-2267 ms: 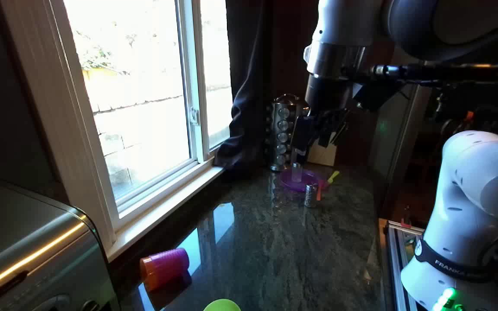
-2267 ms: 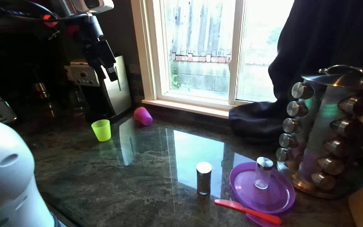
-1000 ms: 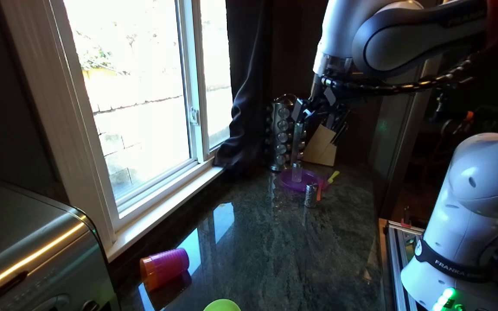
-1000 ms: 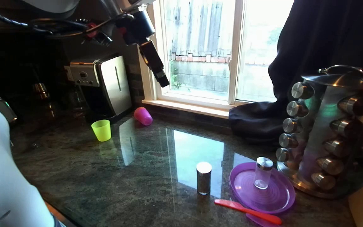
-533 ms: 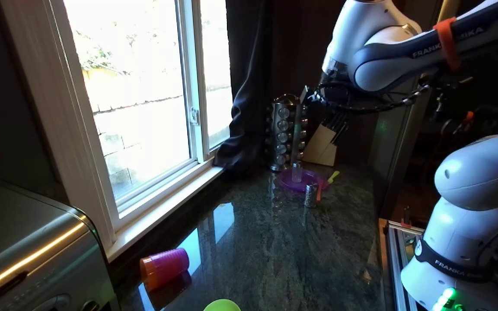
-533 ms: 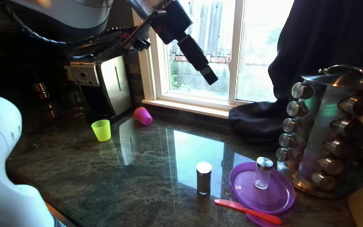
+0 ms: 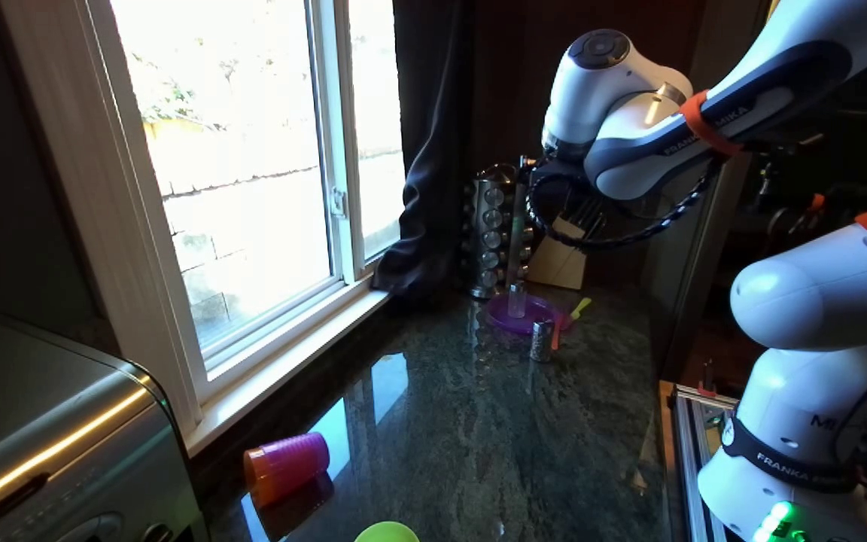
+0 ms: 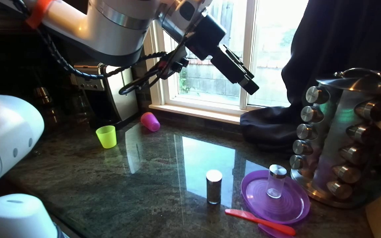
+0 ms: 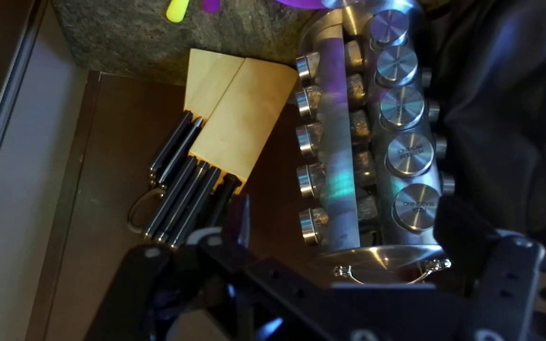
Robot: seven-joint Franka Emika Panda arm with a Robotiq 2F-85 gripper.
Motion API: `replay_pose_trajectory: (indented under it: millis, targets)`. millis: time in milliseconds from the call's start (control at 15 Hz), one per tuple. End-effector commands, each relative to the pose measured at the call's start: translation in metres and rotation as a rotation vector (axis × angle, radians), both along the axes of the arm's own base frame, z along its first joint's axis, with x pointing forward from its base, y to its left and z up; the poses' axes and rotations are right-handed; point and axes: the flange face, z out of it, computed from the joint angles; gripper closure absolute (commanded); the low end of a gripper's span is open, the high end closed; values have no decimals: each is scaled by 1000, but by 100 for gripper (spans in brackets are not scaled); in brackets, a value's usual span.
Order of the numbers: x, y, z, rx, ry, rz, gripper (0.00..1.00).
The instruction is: Pick up a jar from the silver object and put it on the table
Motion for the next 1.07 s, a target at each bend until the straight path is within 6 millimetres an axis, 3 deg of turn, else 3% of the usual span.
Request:
replay_pose_trajectory:
  millis: [0,267,1000]
  targets:
    - [2,-1,1,2,0,-1,0]
    - [3,-1,3,1,-2,-1,0]
    - [44,-75,-16,-30,-108,32,0]
